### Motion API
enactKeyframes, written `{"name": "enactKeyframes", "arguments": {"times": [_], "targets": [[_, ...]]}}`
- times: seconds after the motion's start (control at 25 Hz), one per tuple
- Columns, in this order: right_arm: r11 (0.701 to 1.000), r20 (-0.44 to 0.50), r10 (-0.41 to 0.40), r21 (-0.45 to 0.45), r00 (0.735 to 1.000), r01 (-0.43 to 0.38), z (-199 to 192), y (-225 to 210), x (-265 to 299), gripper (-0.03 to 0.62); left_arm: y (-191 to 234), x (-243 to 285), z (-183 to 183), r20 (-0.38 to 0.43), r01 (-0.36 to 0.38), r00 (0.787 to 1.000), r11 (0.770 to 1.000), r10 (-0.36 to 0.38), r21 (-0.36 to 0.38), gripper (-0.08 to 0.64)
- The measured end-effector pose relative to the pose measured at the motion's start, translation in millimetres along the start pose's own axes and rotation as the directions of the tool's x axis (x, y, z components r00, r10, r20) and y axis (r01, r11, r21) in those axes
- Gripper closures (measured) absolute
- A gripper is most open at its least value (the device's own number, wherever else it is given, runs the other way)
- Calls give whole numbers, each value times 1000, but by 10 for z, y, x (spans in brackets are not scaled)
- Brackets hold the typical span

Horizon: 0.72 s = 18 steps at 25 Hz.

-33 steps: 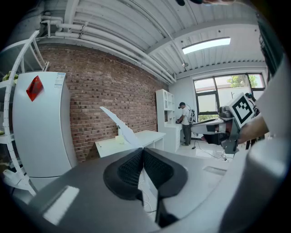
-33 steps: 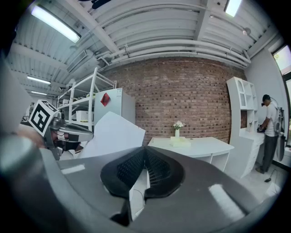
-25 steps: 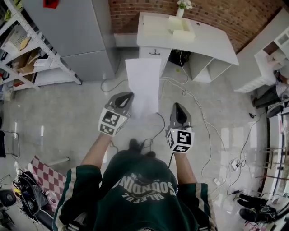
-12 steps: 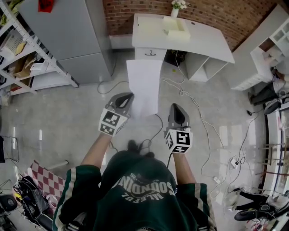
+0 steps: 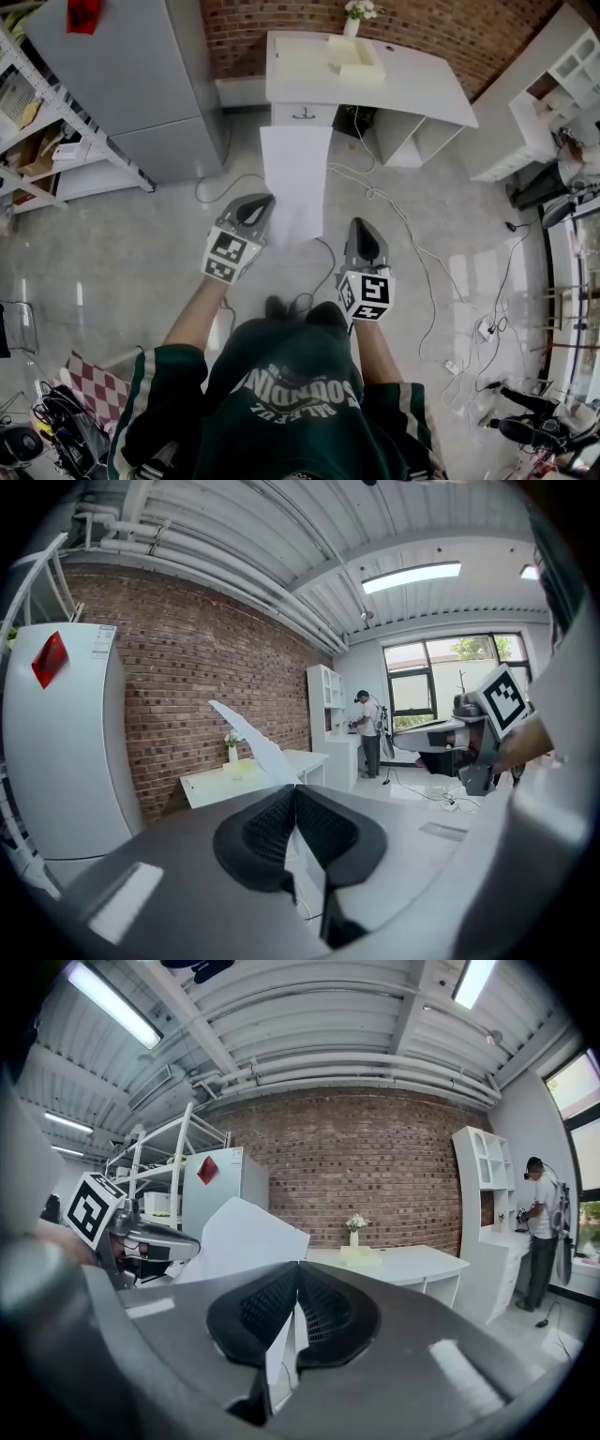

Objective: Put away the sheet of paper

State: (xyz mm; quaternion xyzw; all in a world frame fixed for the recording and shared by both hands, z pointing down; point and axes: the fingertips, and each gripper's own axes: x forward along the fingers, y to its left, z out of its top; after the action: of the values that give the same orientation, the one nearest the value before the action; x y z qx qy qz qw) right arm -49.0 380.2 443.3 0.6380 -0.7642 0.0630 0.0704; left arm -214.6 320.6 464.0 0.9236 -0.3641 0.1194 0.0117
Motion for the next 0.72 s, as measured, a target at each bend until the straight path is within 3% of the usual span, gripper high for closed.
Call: {"name": "enactKeyframes", "arguments": {"times": [0.32,0.72], "targets": [[1000,1,-22,-7,1000,22,84,-65,160,601,149,153,59,0,10,1000,1000,-10,1,546],[999,-8,34,6,999,-34,106,-261,702,603,384,585,18,-27,-21,999,1000,20,-13,546]]}}
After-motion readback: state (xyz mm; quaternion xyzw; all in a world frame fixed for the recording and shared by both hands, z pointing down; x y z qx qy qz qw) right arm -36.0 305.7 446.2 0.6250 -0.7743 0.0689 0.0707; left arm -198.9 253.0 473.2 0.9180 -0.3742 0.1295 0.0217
